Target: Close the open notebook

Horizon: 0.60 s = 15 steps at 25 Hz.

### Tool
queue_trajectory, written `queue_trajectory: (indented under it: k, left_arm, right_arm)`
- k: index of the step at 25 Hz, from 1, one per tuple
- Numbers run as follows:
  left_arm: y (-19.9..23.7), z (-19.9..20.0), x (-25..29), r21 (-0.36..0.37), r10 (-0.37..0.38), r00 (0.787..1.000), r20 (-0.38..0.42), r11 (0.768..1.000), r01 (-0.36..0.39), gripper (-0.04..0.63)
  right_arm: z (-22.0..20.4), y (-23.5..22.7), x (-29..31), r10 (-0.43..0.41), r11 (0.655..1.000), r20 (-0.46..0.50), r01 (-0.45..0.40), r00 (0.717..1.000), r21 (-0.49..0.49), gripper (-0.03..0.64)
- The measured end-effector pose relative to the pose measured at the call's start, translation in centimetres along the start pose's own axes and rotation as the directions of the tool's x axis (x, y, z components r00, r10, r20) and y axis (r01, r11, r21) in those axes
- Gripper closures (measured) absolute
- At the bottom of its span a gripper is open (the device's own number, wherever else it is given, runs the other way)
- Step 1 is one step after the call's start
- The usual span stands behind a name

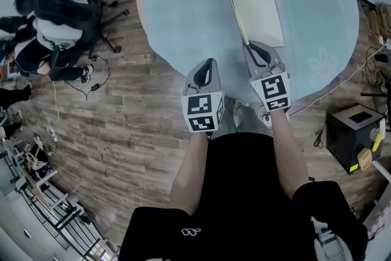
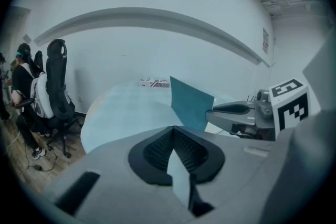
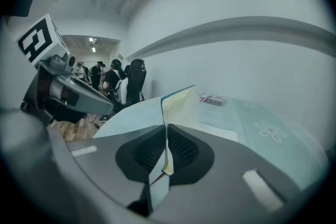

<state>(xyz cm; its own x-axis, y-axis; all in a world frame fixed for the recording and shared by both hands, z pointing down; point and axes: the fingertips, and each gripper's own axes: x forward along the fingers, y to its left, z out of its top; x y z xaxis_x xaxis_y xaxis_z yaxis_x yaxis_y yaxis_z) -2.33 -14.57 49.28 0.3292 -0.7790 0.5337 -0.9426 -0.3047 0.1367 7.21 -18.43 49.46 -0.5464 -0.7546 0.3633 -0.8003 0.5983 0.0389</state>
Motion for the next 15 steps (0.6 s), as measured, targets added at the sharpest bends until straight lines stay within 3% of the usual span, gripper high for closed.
queue_trajectory:
  k: [11, 15]
  left_arm:
    - [-1.9, -0.4, 0.6, 0.014, -0.038, 0.999, -0.013, 0.999, 0.038, 0.592]
    - [-1.9, -0.5, 0.4, -0.003, -0.041, 0.999, -0.002, 0.999, 0.041, 0.592]
  right_arm:
    - [-5.4, -6.3, -2.4, -0.175, 0.976, -0.151, 0.192, 0.973, 0.104, 0.583]
    - [-8.1, -7.6, -2.4, -0.187, 0.967, -0.244, 0.222, 0.952, 0.127, 0.558]
